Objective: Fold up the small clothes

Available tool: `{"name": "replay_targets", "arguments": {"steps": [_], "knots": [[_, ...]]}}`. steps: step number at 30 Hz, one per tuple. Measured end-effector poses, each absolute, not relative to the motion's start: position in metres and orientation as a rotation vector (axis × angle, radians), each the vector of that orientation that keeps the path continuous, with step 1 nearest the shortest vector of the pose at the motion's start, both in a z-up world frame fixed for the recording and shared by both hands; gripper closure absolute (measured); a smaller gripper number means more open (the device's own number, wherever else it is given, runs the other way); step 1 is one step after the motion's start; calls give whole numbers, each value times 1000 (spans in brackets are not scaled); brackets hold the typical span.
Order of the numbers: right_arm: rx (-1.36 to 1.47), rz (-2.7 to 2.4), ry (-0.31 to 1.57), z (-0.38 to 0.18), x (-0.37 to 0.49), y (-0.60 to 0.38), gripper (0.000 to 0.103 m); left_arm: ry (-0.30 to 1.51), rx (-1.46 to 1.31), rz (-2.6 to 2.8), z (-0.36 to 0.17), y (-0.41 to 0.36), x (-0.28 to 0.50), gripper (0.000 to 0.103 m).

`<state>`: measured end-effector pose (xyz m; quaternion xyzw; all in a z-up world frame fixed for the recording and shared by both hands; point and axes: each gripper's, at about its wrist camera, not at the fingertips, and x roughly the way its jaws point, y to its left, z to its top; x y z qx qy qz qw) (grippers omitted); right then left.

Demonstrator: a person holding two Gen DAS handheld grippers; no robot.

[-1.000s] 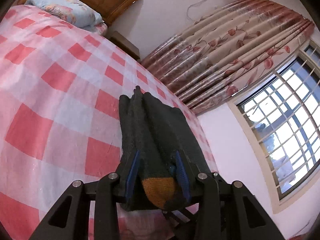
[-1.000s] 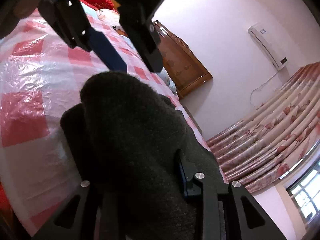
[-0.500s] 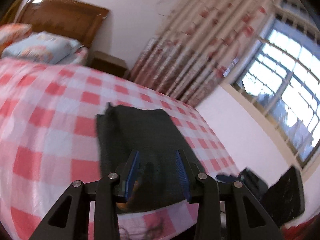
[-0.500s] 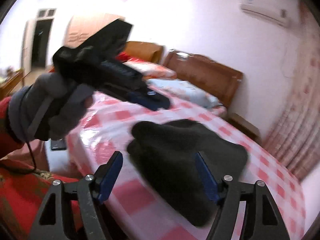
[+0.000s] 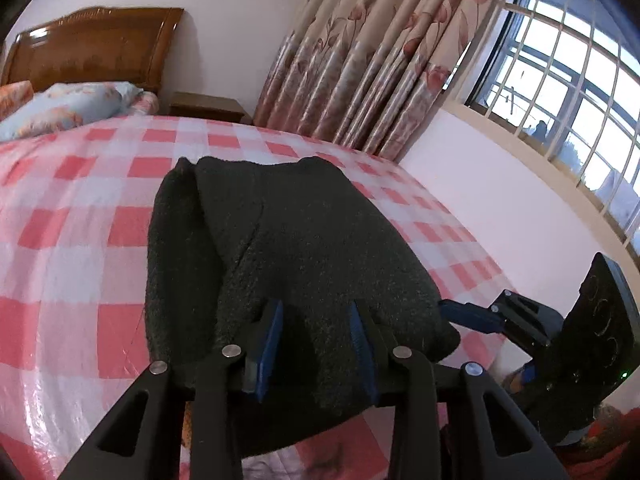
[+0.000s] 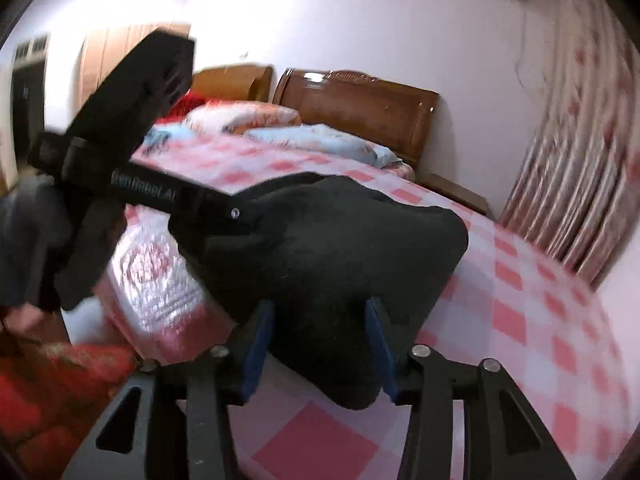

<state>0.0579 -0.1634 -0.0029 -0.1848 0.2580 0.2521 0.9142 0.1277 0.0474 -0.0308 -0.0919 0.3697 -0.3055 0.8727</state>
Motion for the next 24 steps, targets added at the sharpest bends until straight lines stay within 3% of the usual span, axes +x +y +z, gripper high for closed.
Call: {"name": "replay_targets", "arguments": {"steps": [7,11,16,21,24], "knots": [[-306,476,461,32,79,-167,0,760,-172,-626,-30,42,124,68],[-357,501,580,3,104,-148,0,772,-170,-627,-30,42,125,68],[-389,488,517,-2,96,-143,0,821,-200,-602,-11,41,134,68],[-373,489,504,-8,100,-142,0,717,-127,-550,41,14,157,67],[-388,489,503,-9,98,-139,0,739,-7,-517,33,-16,187,67]]}}
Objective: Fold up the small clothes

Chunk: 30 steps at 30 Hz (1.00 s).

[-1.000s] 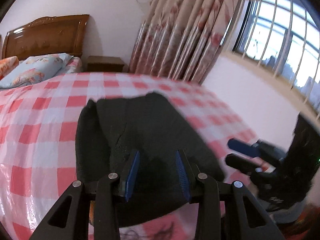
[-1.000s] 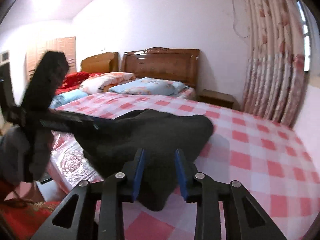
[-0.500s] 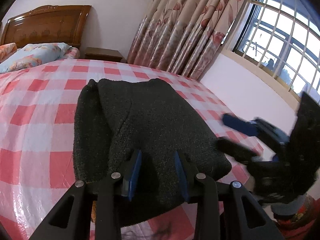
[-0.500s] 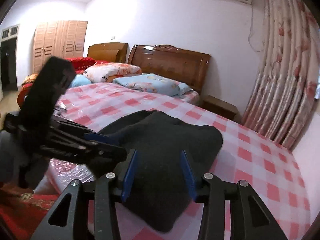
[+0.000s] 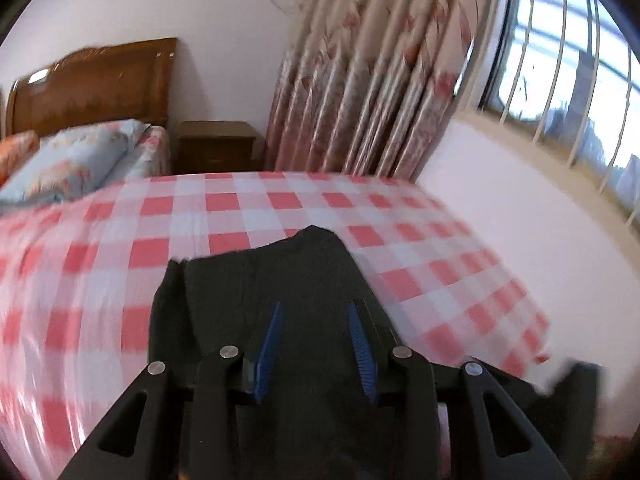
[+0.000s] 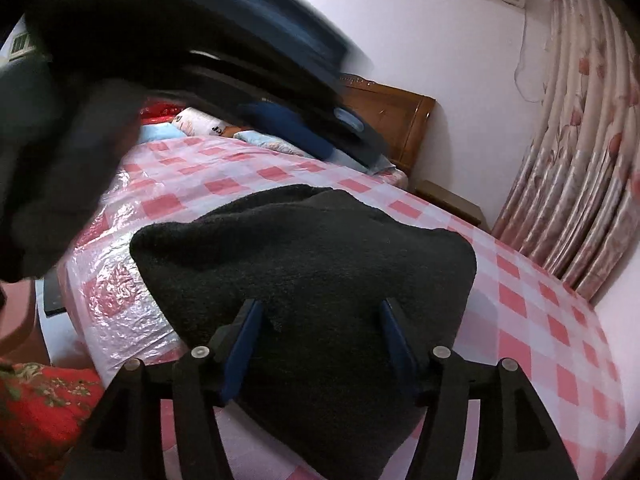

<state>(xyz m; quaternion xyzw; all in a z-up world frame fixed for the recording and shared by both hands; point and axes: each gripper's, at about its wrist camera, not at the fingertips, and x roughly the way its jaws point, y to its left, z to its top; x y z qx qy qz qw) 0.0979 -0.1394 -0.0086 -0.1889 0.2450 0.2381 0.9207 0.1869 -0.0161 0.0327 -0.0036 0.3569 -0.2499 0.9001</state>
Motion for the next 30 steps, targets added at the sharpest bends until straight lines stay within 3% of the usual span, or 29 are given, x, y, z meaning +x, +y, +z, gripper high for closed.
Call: {"name": "replay_targets", "arguments": {"steps": [5,16,17,18,19,21,30], "knots": [[-385,524,500,-7,95,-144,0,818,18,-397,-26,-9,218,67],[-133,490,492,45,158,-200,0,730,-127,-458,-35,24,201,67],[-121,488,515,43,172,-202,12,729,-132,-460,-34,23,203,67],[-104,497,558,36,190,-203,48,728,-140,-462,-35,24,203,67],[-94,509,594,29,203,-203,96,728,-152,-467,-35,26,204,68],[-126,529,691,7,228,-195,93,731,-166,-466,-36,28,206,68],[-132,474,700,9,275,-184,93,713,-161,-459,-36,27,201,68]]}}
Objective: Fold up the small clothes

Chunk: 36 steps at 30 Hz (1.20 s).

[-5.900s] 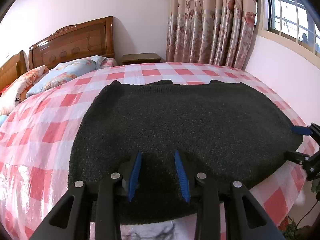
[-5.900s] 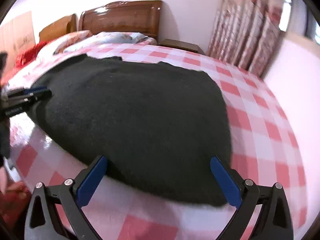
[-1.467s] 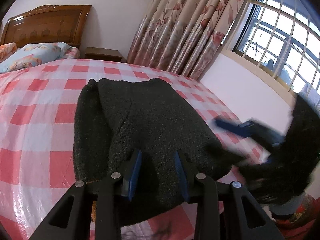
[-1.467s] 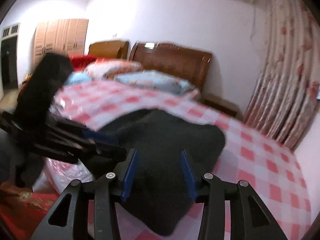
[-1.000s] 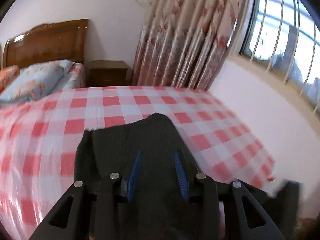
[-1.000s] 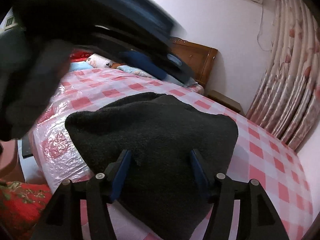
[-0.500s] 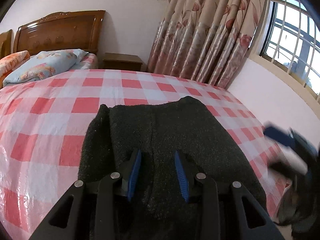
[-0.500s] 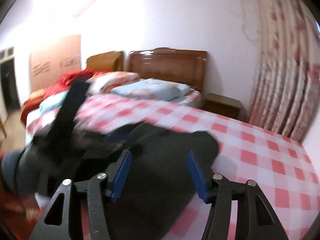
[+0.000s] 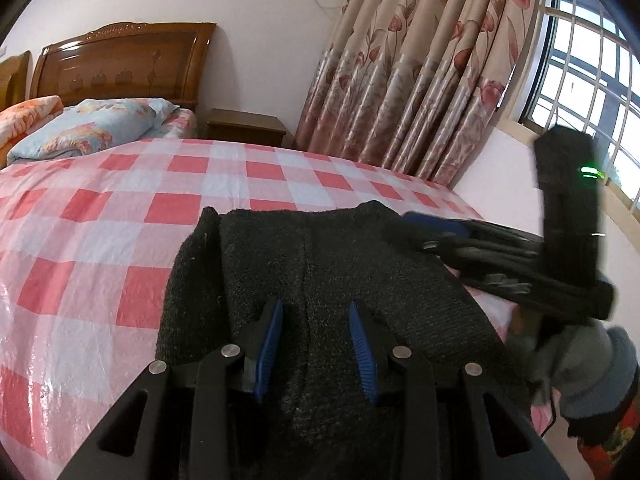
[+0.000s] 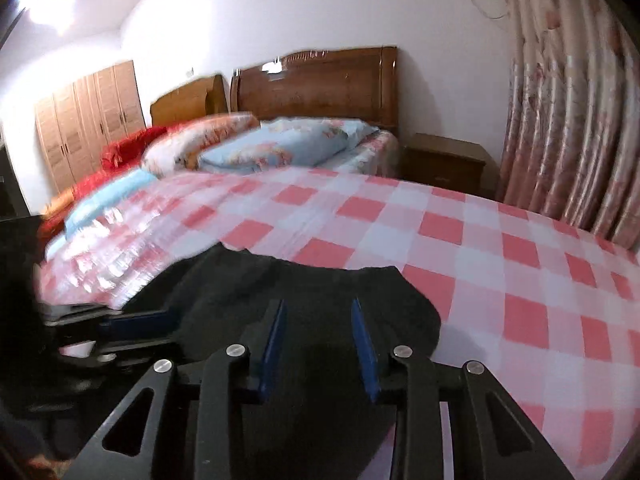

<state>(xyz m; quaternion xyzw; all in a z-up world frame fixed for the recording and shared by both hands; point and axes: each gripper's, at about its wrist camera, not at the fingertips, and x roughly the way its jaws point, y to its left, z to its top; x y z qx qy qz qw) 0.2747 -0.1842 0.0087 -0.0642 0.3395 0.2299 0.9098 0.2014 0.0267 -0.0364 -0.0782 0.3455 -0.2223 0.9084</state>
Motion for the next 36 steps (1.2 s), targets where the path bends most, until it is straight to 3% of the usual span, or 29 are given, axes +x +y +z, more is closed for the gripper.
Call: {"name": "replay_targets", "arguments": {"steps": [2,5,6,7,8,11,18,36], "knots": [[-189,449,774,-7,290,-178,87,712,-168,-461,-37,27,201,68],[-141,440,746,-2,298,-180,90,711,-171,-461,-37,28,200,68],[-148,434,728,1,299,-180,85,710,-171,-460,-37,27,201,68],[-160,429,721,0,300,-179,33,709,-172,-460,-37,27,200,68],[-183,413,725,-1,302,-178,0,710,-167,-458,-37,27,200,68],[-181,367,788,-6,307,-182,0,705,-152,-453,-36,25,198,68],[-139,425,645,31,233,-185,0,705,-148,-448,-34,22,197,68],[-236,473,679,20,118,-183,0,701,-86,-375,-33,34,141,63]]}}
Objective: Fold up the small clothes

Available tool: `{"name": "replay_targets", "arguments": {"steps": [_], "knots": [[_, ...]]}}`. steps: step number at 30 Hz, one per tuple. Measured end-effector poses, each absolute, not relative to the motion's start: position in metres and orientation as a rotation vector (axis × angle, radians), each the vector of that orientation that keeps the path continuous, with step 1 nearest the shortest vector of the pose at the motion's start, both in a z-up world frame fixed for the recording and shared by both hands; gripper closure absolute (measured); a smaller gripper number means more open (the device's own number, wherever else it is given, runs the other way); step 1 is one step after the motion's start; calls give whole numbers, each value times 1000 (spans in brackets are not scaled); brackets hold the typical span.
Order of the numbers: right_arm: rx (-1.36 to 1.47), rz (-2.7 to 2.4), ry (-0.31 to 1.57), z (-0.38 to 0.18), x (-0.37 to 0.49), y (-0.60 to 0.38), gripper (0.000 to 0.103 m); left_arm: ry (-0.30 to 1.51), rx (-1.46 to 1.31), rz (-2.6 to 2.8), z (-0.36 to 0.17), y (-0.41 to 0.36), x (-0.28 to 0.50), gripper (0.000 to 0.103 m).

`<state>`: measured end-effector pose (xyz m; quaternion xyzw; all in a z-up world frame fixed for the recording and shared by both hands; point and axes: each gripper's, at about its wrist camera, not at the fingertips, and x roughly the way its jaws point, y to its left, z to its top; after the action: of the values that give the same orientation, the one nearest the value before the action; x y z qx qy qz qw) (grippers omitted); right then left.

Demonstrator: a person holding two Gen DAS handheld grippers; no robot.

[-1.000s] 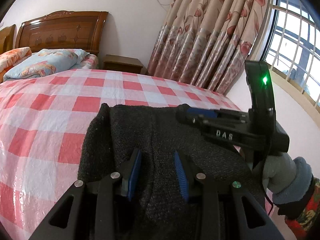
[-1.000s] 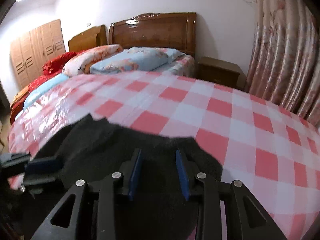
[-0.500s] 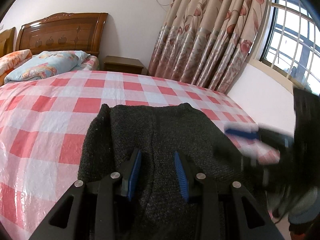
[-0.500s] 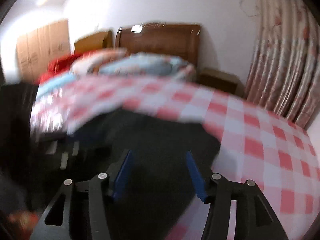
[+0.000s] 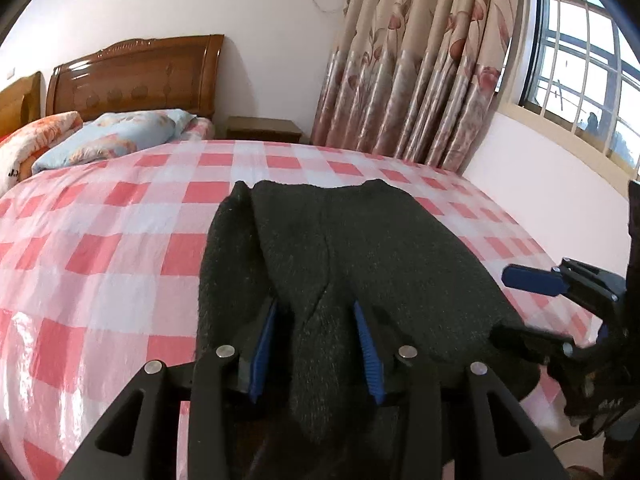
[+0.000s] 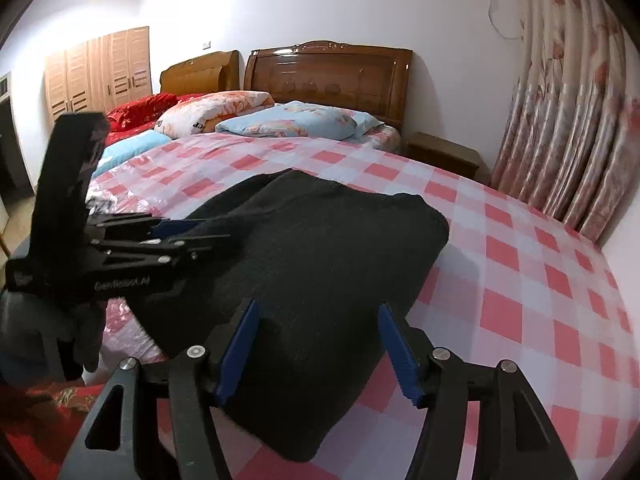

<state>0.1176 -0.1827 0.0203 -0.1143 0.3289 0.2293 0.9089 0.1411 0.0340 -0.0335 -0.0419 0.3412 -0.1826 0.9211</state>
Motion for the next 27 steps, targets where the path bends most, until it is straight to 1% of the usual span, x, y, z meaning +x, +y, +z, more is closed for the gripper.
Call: {"name": "replay_targets", "arguments": {"steps": [4,8,16,20,27], "knots": [[-253,524,682,19,98,-178,0,734,-83,-356,-27,34,132,63],[-268,533,689,12,91,-177,0,738,3,-358,-30,27,124,63],[-250,510,728,7,88,-181,0,742,-35,-378,-33,36,122,63],[-190,532,670,15,79,-185,0,741,-35,-381,-33,37,121,62],[-196,552,671,18,76,-179,0,746,-24,-363,-30,40,111,62]]}}
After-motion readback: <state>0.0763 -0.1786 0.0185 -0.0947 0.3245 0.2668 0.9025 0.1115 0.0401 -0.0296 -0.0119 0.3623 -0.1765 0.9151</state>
